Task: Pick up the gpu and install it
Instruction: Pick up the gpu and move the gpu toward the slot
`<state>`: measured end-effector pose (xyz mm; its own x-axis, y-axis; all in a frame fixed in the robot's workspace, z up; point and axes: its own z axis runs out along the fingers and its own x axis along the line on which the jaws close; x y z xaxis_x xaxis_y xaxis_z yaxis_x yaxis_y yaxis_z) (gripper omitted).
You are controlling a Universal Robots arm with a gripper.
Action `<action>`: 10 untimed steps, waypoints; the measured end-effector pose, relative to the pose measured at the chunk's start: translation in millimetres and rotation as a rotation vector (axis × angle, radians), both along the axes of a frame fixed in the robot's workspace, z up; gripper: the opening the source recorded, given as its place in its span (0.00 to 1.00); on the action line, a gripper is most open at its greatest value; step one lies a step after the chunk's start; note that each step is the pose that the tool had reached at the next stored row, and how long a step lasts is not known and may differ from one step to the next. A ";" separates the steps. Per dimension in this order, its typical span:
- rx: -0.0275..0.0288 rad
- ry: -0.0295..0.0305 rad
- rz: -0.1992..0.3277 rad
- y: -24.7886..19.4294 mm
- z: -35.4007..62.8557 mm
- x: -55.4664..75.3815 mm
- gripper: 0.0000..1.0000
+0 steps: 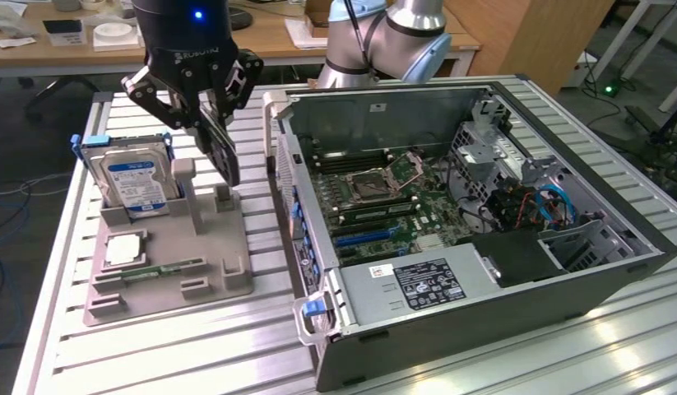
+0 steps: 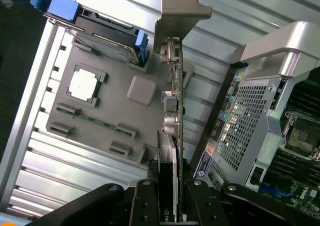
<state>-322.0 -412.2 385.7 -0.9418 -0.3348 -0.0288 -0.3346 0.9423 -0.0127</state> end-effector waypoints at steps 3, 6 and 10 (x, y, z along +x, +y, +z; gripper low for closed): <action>0.0000 0.0000 -0.030 -0.1 0.0 0.0 0.27; 0.0000 0.0000 -0.078 0.0 0.0 0.0 0.27; 0.0000 0.0000 -0.147 0.0 0.0 0.0 0.27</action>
